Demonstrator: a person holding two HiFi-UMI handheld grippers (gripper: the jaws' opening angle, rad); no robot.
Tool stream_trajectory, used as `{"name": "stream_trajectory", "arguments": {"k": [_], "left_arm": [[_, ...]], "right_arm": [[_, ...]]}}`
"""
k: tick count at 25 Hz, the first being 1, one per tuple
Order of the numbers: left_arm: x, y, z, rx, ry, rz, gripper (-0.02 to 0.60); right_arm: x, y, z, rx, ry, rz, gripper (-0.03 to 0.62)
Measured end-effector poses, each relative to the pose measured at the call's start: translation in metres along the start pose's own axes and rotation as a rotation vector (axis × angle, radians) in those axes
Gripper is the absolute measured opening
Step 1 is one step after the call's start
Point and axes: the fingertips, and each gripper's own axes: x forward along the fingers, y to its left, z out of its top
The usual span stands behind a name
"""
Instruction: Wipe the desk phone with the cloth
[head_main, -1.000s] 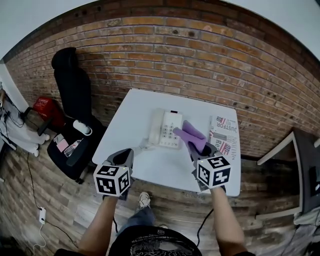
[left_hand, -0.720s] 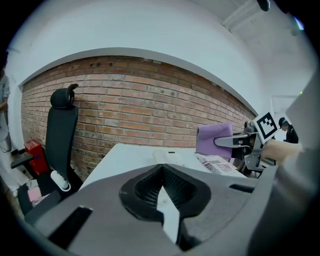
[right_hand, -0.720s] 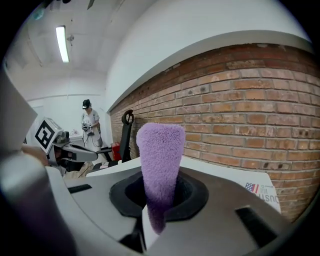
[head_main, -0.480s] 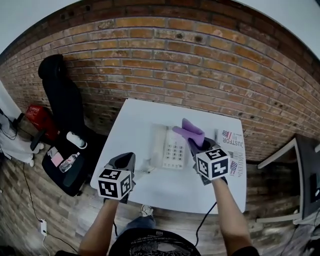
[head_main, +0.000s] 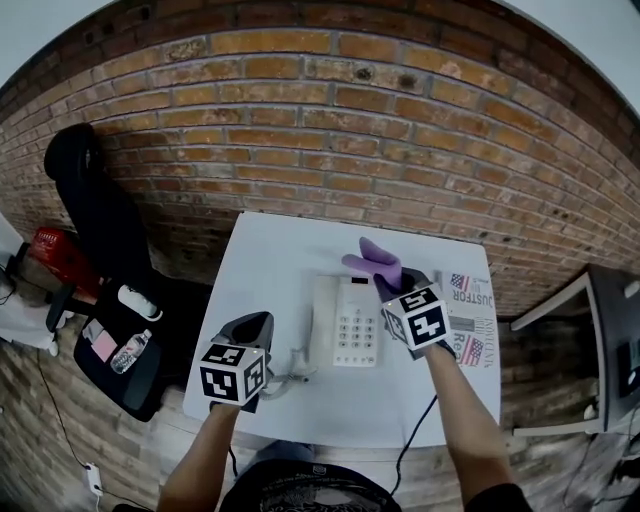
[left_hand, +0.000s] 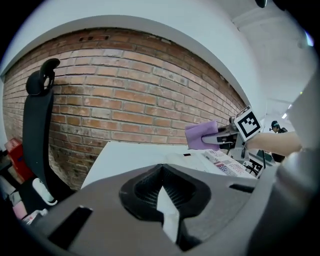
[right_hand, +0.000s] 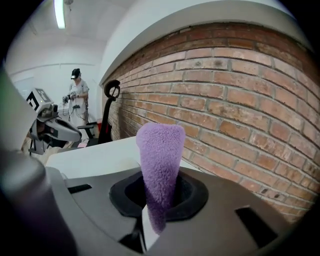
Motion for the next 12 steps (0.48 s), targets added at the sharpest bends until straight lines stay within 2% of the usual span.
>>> {"name": "stream_trajectory", "arguments": {"k": [5, 12], "left_arm": [[0.016, 0.013, -0.002, -0.003, 0.025, -0.029, 0.005], [0.023, 0.023, -0.013, -0.028, 0.048, -0.044, 0.005]], "right_arm": [[0.034, 0.003, -0.009, -0.029, 0.063, 0.001, 0.044], [0.057, 0.032, -0.036, -0.043, 0.148, 0.081, 0.044]]}}
